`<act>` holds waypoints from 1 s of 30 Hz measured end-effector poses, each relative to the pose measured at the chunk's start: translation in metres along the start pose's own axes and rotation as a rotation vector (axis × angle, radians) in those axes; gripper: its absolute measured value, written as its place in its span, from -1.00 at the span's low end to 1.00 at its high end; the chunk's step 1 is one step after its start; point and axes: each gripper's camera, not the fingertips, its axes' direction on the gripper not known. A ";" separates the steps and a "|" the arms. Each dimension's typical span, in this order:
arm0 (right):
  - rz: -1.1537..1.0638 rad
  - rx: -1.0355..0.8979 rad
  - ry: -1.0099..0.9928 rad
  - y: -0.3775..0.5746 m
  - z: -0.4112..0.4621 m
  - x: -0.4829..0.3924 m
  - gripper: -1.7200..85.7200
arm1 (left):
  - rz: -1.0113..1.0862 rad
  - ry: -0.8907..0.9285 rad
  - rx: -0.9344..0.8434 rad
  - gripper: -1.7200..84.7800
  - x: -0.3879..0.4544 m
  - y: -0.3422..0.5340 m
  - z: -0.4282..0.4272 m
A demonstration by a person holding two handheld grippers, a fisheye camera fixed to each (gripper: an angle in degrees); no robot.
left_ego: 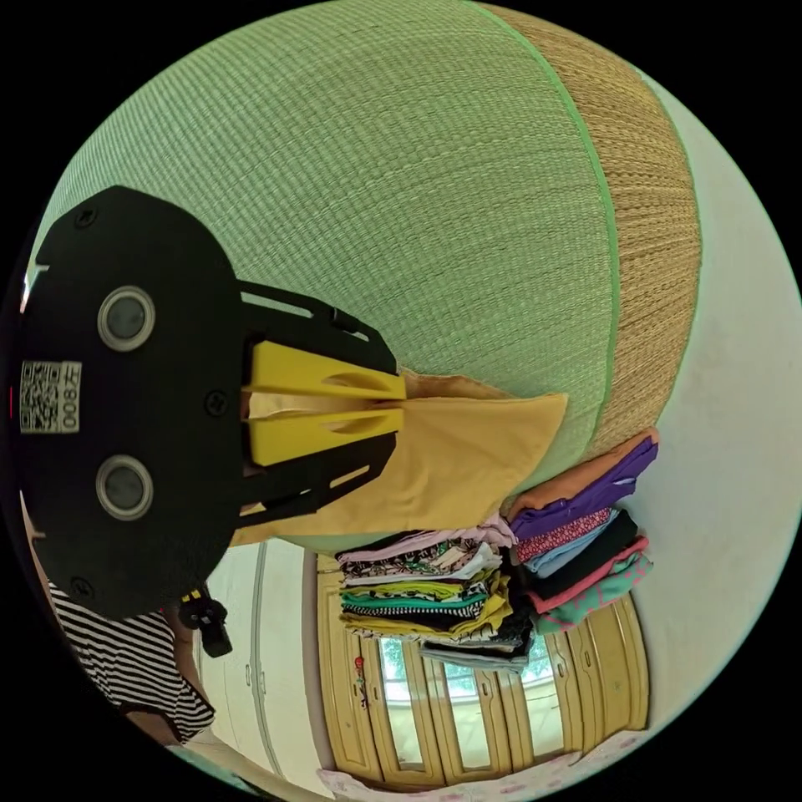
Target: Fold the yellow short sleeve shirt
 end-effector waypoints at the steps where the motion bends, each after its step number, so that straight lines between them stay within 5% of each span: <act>1: -0.004 0.004 0.005 0.003 -0.006 0.000 -0.94 | -0.007 0.058 0.031 -0.92 -0.006 0.021 -0.017; 13: -0.064 0.251 0.140 0.089 -0.169 -0.016 -0.94 | -0.008 0.346 0.480 -0.93 -0.018 0.329 -0.233; 30: -0.398 0.834 0.258 0.215 -0.403 -0.103 -0.95 | 0.519 0.219 0.962 -0.95 0.099 0.645 -0.459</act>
